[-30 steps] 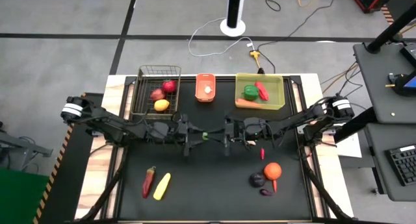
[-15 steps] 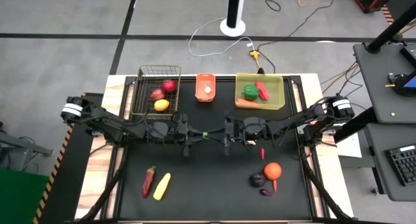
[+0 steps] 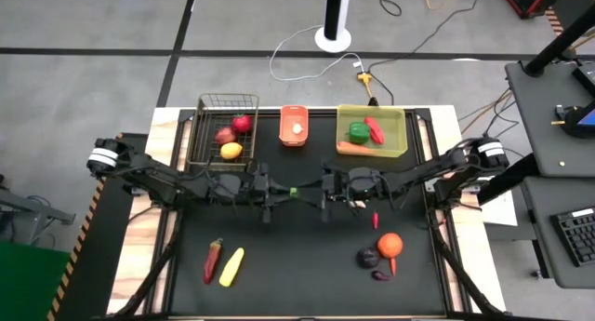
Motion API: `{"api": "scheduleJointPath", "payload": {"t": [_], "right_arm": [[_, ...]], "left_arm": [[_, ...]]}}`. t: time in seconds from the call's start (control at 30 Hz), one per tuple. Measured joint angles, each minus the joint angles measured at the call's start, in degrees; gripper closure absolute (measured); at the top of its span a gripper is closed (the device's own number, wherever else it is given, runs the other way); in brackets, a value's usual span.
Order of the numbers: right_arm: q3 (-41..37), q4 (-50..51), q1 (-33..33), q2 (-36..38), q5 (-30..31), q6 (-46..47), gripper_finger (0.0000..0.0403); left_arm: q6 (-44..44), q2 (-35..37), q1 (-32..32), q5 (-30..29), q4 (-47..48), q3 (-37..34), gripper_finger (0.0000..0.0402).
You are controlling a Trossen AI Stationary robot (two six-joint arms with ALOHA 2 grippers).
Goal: Sort produce into baskets
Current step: Put the green chili pepper into the orange bin
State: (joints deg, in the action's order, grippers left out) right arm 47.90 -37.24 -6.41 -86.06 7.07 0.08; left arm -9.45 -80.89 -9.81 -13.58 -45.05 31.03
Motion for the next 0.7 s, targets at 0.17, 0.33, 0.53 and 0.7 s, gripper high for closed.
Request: {"api": "scheduleJointPath", "payload": {"t": [0.17, 0.33, 0.53, 0.7], "right_arm": [[2.5, 7.3, 0.2, 1.7, 0.4, 0.2, 0.0205], [7.2, 18.1, 0.2, 3.5, 0.5, 0.9, 0.0184], [12.6, 30.4, 0.3, 4.0, 0.6, 0.8, 0.0154], [16.2, 37.8, 0.5, 4.0, 2.3, 0.1, 0.0127]], "left_arm": [[-0.4, 0.2, 0.6, 0.0, 0.1, 0.0, 0.0336], [-1.7, 0.7, 1.8, 0.0, 0.7, 0.0, 0.0337], [-3.2, 1.0, 3.1, 0.1, 1.8, 0.0, 0.034], [-4.1, 1.4, 4.2, 0.1, 2.8, 0.0, 0.0341]]}}
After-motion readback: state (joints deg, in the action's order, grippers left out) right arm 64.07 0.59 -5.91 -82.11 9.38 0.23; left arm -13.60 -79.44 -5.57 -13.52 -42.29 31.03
